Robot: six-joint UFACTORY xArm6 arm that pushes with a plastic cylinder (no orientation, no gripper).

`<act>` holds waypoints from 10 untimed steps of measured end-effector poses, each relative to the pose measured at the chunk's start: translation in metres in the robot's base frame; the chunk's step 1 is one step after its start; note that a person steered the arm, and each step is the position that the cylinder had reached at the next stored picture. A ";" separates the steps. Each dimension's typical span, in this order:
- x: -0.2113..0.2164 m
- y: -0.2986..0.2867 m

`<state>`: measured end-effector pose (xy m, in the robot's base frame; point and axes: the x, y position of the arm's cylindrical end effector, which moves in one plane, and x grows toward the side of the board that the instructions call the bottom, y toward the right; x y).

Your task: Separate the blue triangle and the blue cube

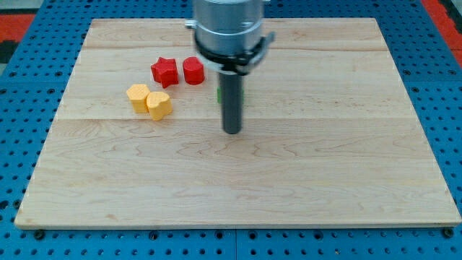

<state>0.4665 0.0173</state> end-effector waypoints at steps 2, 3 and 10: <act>-0.052 0.036; -0.110 0.065; -0.237 -0.037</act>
<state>0.2292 -0.0201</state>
